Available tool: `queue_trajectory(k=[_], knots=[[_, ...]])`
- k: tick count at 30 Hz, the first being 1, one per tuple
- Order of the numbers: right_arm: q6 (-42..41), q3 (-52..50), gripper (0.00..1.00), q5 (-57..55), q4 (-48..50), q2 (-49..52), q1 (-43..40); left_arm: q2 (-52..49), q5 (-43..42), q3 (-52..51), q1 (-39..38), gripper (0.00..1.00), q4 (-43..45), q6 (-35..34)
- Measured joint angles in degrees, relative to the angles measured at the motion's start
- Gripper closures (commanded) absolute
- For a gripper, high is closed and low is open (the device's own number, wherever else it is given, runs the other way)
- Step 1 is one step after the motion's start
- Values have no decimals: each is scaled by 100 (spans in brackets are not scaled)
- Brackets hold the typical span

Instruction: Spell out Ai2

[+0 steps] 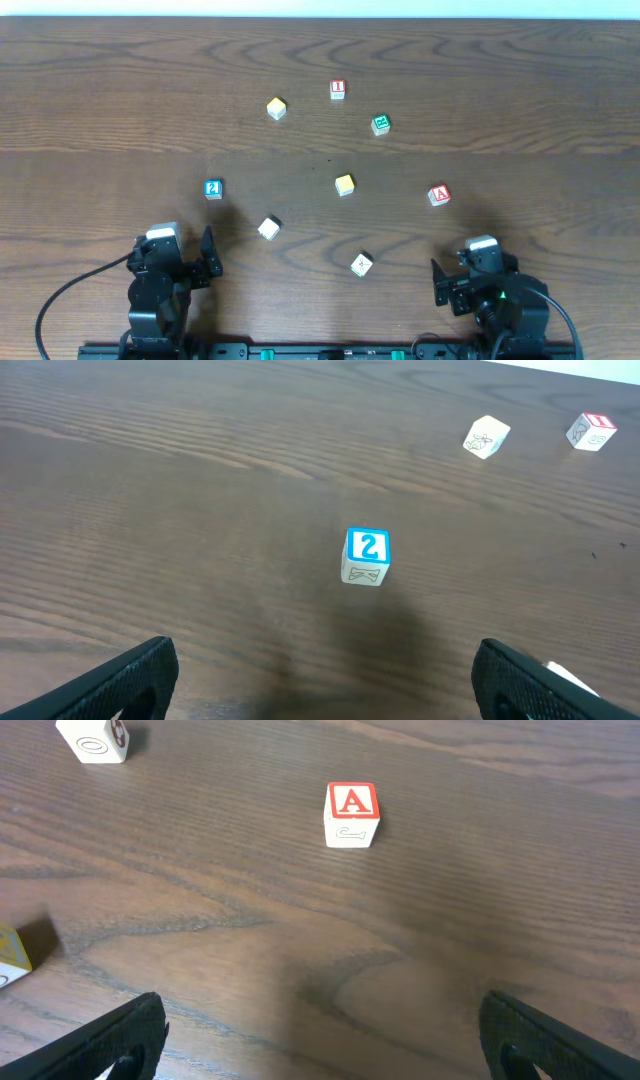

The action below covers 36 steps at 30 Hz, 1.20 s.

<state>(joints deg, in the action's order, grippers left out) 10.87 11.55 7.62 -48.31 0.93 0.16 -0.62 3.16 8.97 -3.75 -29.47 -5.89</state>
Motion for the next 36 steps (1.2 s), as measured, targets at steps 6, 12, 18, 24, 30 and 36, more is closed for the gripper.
queue_trajectory(k=[6,12,18,24,30,36], knots=[[0,-15,1,70,315,0,0,0,0,0,0,5,0,-2],[-455,-59,1,1314,2124,-2,-4,0,-2,0,0,5,0,-2],[-3246,-50,1,2481,2924,-28,-7,0,-2,0,0,5,-2,0],[-5904,-59,1,2645,2951,-26,-7,0,0,0,0,5,-2,-2],[-6557,-70,1,3182,4463,516,-7,0,-2,0,0,5,-7,-2],[-6384,131,1,3759,5936,2922,-9,4,-2,0,0,5,0,0]])
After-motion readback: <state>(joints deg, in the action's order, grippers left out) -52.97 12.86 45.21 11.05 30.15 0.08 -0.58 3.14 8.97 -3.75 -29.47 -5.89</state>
